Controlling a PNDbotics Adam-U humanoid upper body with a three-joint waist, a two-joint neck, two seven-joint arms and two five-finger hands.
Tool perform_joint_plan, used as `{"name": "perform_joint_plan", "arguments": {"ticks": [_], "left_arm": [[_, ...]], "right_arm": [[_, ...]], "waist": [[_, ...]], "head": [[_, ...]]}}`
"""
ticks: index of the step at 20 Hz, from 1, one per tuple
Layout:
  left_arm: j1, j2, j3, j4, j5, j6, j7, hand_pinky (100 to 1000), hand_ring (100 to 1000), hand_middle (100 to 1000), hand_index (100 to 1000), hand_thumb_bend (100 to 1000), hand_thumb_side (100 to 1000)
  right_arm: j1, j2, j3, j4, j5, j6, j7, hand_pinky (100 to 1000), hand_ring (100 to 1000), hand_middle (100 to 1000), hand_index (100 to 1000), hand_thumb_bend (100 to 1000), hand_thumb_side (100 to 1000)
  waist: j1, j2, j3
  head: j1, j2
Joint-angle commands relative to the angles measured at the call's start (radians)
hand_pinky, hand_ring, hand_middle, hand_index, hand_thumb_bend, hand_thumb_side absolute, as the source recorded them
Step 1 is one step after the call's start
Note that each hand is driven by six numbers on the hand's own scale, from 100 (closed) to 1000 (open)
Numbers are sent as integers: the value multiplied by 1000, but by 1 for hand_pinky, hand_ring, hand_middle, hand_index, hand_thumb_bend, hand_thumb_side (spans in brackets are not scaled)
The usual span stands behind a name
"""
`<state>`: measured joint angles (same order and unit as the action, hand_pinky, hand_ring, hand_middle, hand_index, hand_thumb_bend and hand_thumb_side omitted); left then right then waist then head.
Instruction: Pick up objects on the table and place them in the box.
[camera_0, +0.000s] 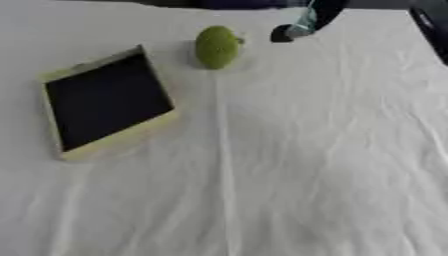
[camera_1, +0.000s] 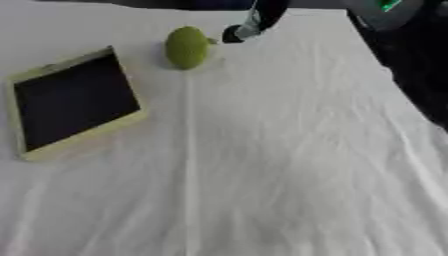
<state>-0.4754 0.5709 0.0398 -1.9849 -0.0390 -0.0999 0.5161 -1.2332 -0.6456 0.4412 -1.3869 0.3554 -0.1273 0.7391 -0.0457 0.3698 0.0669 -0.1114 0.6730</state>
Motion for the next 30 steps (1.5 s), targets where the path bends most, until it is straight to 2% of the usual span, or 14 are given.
{"name": "perform_joint_plan", "arguments": {"ticks": [1,11,30], "left_arm": [[-18,17,2,-15,7,-1,-3,785,738,624,750,206,604],[-24,12,0,-15,9,3,-6,785,737,625,750,199,610],[-36,5,-2,-15,13,4,-6,784,737,625,749,189,621]], "right_arm": [[-26,17,-14,52,35,-25,-13,858,888,884,925,440,100],[-35,91,-28,190,104,-70,-50,859,886,883,931,432,100],[-48,176,-70,339,210,-102,-109,859,891,888,939,417,100]], "waist": [[4,-18,5],[2,-8,16],[-3,14,33]], "head": [[-10,-16],[-21,-25],[-46,-37]]}}
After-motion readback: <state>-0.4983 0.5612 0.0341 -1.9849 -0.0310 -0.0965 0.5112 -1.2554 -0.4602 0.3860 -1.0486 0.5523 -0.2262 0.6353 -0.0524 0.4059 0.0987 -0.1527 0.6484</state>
